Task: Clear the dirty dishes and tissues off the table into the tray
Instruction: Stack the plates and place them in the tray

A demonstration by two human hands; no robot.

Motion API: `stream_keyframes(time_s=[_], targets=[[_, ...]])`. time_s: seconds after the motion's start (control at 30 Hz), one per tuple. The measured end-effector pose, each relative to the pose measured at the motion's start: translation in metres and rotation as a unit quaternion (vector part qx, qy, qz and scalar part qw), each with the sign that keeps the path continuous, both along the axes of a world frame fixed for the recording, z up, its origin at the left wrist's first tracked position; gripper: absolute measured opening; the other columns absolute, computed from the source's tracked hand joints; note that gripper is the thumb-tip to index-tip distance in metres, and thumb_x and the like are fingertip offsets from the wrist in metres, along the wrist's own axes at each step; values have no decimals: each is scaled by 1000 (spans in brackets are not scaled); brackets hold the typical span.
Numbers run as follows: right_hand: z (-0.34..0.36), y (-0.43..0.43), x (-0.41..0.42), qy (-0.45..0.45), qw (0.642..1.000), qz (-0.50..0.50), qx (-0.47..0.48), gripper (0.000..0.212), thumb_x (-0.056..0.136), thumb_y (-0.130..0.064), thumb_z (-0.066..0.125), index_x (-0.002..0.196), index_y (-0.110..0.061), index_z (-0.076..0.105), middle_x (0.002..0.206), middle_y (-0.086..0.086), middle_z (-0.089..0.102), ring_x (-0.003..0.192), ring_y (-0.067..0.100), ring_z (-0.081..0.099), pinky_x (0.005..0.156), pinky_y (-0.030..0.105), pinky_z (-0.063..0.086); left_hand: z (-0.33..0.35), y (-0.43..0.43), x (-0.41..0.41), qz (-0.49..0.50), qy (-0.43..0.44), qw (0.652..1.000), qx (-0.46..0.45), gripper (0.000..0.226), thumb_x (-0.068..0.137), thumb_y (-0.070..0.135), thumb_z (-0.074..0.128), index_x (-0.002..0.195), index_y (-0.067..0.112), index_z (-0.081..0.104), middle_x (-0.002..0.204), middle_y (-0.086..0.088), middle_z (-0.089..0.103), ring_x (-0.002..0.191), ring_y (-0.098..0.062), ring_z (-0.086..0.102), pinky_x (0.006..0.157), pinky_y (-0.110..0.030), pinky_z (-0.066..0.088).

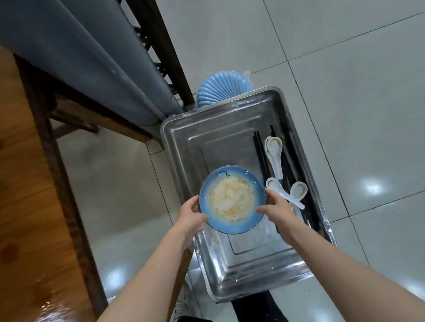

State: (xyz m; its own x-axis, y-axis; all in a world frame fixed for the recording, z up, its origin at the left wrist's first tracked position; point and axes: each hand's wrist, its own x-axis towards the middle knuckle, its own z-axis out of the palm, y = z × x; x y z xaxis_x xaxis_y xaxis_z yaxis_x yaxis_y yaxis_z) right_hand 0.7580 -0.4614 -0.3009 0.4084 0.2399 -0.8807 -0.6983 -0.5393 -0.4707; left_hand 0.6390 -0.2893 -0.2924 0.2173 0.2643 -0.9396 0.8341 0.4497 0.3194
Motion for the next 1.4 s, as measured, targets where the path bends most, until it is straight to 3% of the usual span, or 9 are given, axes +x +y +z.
stream_keyframes(time_s=[0.07, 0.27, 0.37, 0.47, 0.67, 0.8, 1.0, 1.2, 1.4], targets=[[-3, -2, 0, 3, 1000, -2, 4, 50, 80, 15, 51, 110, -25, 57, 105, -7, 63, 96, 4, 56, 65, 18, 42, -5, 0, 0, -25, 2, 1000, -8, 70, 86, -14, 56, 145, 18, 39, 135, -4, 54, 124, -22, 49, 82, -32, 45], [-7, -11, 7, -5, 999, -41, 1, 48, 83, 10, 52, 121, -19, 58, 110, 1, 65, 99, 12, 59, 62, 13, 45, -14, -10, 10, -57, -16, 998, -32, 63, 84, -18, 55, 135, 19, 52, 108, 6, 62, 104, -13, 55, 79, -26, 42], [-8, -17, 16, -11, 998, -57, -17, 50, 86, 6, 54, 131, -16, 53, 109, -4, 63, 91, 3, 56, 63, 13, 41, -16, -17, 20, -63, -33, 997, -37, 61, 83, -18, 55, 132, 17, 53, 116, -1, 63, 111, -16, 56, 81, -28, 46], [-10, -24, 22, -7, 998, -63, -23, 51, 89, 2, 55, 137, -11, 47, 118, -3, 58, 105, 10, 54, 86, 20, 38, -16, -21, 26, -66, -37, 997, -25, 61, 83, -15, 57, 133, 19, 53, 118, -2, 63, 115, -19, 55, 82, -28, 46], [7, -24, 20, -27, 998, -42, -28, 55, 89, -1, 56, 141, -15, 45, 139, 0, 48, 116, 10, 41, 95, 29, 32, -1, -22, 17, -64, -29, 997, -30, 77, 86, -4, 64, 151, 19, 29, 150, 1, 39, 138, -17, 35, 109, -42, 35], [31, -16, 13, -45, 998, -41, -25, 55, 88, 1, 58, 140, -12, 44, 137, 4, 49, 117, 15, 46, 93, 27, 35, 27, -19, 11, -63, -31, 998, -2, 81, 84, 5, 70, 151, 19, 27, 150, -5, 38, 134, -21, 41, 100, -36, 42], [91, 6, -4, -91, 996, -12, 1, 44, 88, 1, 60, 128, -15, 54, 121, 1, 57, 107, 14, 52, 88, 26, 42, 85, -8, -1, -70, -61, 995, 25, 63, 92, 4, 60, 147, 20, 35, 139, -4, 51, 110, -15, 52, 63, -20, 41], [160, 22, -28, -146, 988, -21, 34, 39, 88, 3, 59, 123, -14, 58, 111, 1, 63, 102, 14, 58, 77, 22, 44, 154, 6, -27, -69, -110, 989, 64, 57, 91, 4, 58, 143, 18, 42, 128, -5, 57, 111, -21, 57, 72, -26, 45], [221, 31, -71, -203, 977, -33, 51, 34, 87, 0, 61, 112, -23, 63, 105, 0, 67, 102, 16, 59, 86, 32, 44, 222, 24, -73, -71, -154, 981, 94, 54, 91, -1, 57, 141, 17, 44, 126, -6, 58, 111, -20, 56, 84, -31, 46]])
